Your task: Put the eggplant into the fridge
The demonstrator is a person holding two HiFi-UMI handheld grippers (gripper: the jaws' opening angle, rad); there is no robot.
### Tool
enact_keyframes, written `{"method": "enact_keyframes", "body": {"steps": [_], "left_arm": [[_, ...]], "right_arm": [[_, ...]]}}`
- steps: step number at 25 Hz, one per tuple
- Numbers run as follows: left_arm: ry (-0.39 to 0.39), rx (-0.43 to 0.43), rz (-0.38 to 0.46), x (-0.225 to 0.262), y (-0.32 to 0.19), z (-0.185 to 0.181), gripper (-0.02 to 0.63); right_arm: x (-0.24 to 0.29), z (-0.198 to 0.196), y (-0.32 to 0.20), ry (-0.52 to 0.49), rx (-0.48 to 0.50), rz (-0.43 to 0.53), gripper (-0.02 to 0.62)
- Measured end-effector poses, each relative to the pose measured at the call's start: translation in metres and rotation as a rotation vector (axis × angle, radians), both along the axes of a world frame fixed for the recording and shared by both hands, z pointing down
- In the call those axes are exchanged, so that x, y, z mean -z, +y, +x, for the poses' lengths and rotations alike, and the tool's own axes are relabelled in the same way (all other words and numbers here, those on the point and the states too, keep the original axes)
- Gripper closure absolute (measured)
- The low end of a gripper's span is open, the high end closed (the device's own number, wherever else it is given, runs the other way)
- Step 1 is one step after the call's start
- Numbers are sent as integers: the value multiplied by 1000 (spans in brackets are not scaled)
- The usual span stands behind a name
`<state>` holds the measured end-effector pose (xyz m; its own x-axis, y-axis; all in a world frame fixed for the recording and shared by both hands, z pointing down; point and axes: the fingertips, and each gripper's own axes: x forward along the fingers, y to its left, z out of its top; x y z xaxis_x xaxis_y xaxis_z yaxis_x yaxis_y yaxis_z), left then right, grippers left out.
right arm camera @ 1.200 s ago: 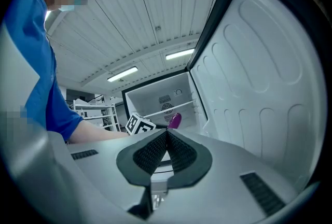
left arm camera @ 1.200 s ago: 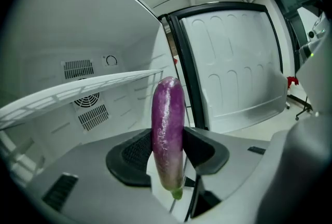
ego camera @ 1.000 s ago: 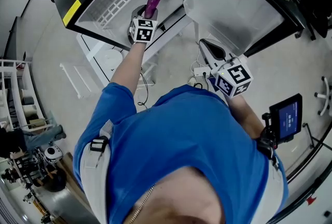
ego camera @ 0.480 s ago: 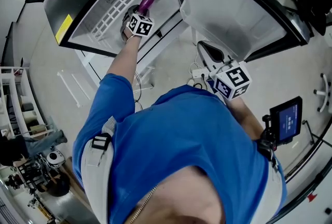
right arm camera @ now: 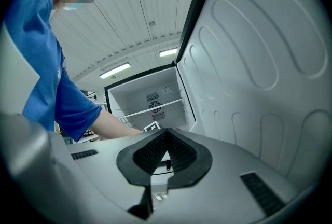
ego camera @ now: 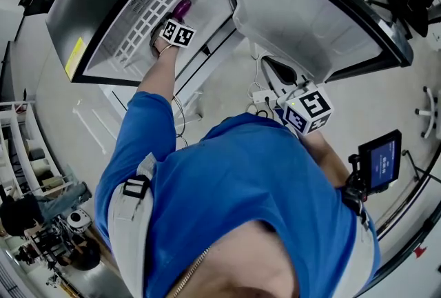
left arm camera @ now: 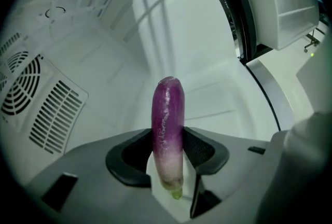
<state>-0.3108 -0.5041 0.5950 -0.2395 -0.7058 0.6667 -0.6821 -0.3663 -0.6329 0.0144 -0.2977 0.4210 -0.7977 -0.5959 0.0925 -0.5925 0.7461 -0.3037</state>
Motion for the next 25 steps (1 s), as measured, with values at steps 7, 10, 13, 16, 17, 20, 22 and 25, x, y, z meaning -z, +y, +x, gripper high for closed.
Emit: {"method": "enact_keyframes", "body": {"steps": [7, 10, 13, 16, 17, 20, 22, 25], "left_arm": [[-23, 26, -44, -16, -8, -17, 419], [-34, 28, -51, -18, -14, -20, 419], [-40, 22, -57, -17, -19, -20, 419], [-35, 22, -61, -17, -19, -21, 419], [-30, 24, -61, -17, -19, -22, 419], [-11, 30, -59, -17, -19, -23, 419], [1, 29, -60, -18, -19, -23, 419], [16, 27, -62, -19, -19, -24, 419]], "right_arm": [[-2, 5, -6, 18, -28, -10, 594], [-4, 8, -9, 25, -36, -14, 594], [-5, 10, -8, 30, -42, -17, 594], [-5, 10, -6, 34, -44, -19, 594], [-5, 11, -6, 35, -46, -18, 594], [-4, 13, -5, 37, -52, -17, 594], [-5, 14, -4, 39, -54, -16, 594], [-5, 15, -4, 40, -59, -16, 594]]}}
